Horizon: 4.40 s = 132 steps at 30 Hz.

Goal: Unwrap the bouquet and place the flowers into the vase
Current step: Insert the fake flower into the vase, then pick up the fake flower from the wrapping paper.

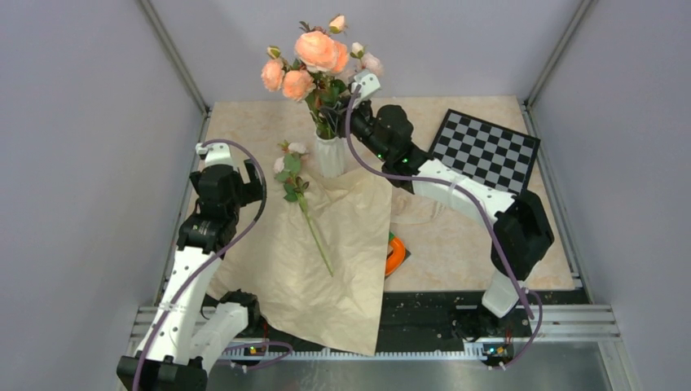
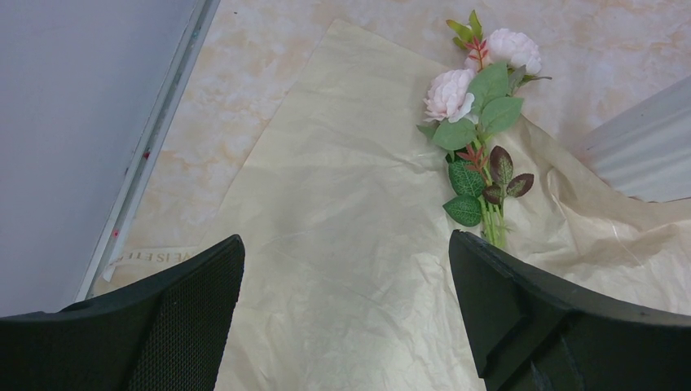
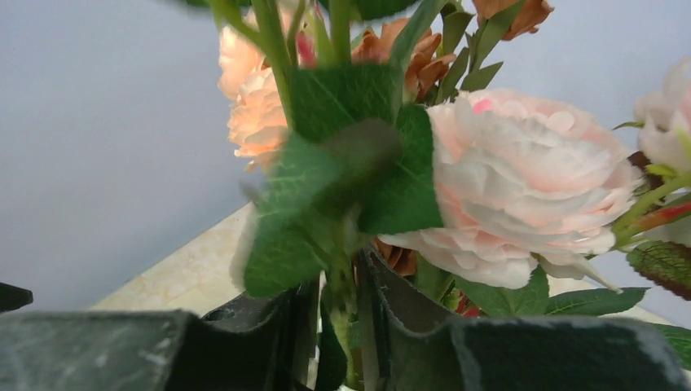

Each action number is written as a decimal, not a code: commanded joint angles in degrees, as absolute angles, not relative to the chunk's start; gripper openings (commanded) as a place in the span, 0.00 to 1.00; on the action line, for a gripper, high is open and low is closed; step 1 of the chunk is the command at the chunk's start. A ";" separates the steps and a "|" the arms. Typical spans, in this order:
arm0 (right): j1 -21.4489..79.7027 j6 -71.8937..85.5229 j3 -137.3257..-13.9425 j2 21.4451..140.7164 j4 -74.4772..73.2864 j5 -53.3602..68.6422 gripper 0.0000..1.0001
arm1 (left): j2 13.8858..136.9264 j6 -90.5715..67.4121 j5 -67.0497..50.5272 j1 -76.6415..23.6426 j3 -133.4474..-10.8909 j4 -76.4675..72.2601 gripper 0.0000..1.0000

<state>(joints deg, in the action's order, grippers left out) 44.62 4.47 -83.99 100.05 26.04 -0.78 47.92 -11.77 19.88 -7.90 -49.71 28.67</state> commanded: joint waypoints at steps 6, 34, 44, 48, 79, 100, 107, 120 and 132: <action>45.10 5.18 -84.71 94.88 26.76 -0.19 0.38 | 48.44 -10.73 19.03 -7.56 -49.58 26.98 0.99; 45.09 6.30 -82.02 96.74 24.89 -2.54 0.00 | 48.93 -10.72 17.93 -7.56 -49.79 27.07 0.99; 45.10 7.34 -79.40 97.54 24.66 -2.87 0.00 | 49.17 -10.72 17.80 -7.56 -49.75 27.16 0.99; 45.11 7.97 -78.76 97.67 24.52 -2.73 0.00 | 49.21 -10.72 17.84 -7.56 -49.76 27.25 0.99; 45.63 9.16 -66.39 81.91 23.97 -0.20 0.65 | 49.78 -11.61 17.40 -7.54 -49.75 27.16 0.99; 37.88 13.66 -58.64 64.70 0.22 -4.82 0.68 | 61.03 -30.81 5.95 -13.80 -44.55 24.83 0.94; 34.15 14.42 -54.15 60.40 -4.56 -3.76 0.67 | 74.25 -36.43 9.26 -21.99 -48.78 24.11 0.86; 32.96 16.16 -46.58 52.08 -7.27 -2.09 0.65 | 90.60 -38.23 10.84 -22.75 -56.32 24.75 0.50; 32.79 17.75 -45.35 52.85 -5.75 -0.19 0.65 | 94.87 -38.58 14.62 -22.76 -58.67 26.30 0.36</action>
